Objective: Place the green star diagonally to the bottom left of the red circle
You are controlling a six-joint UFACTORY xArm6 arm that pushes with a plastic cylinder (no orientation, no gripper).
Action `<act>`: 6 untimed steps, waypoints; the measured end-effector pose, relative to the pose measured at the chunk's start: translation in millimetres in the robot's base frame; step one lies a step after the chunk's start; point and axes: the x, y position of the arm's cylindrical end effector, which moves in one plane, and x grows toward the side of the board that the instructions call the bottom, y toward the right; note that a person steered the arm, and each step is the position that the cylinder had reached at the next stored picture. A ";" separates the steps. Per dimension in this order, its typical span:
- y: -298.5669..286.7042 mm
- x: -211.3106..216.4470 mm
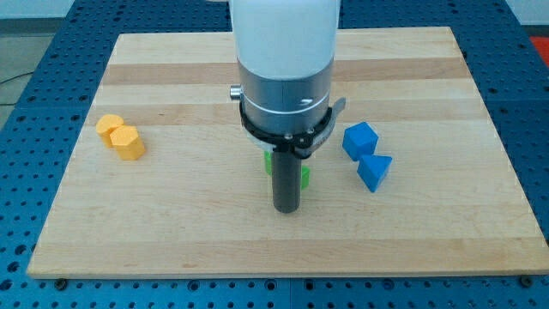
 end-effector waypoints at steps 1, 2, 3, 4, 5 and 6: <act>-0.2 -17.4; -0.6 -50.4; -1.1 -90.8; -1.1 -130.6; -1.0 -129.5; -27.8 -124.6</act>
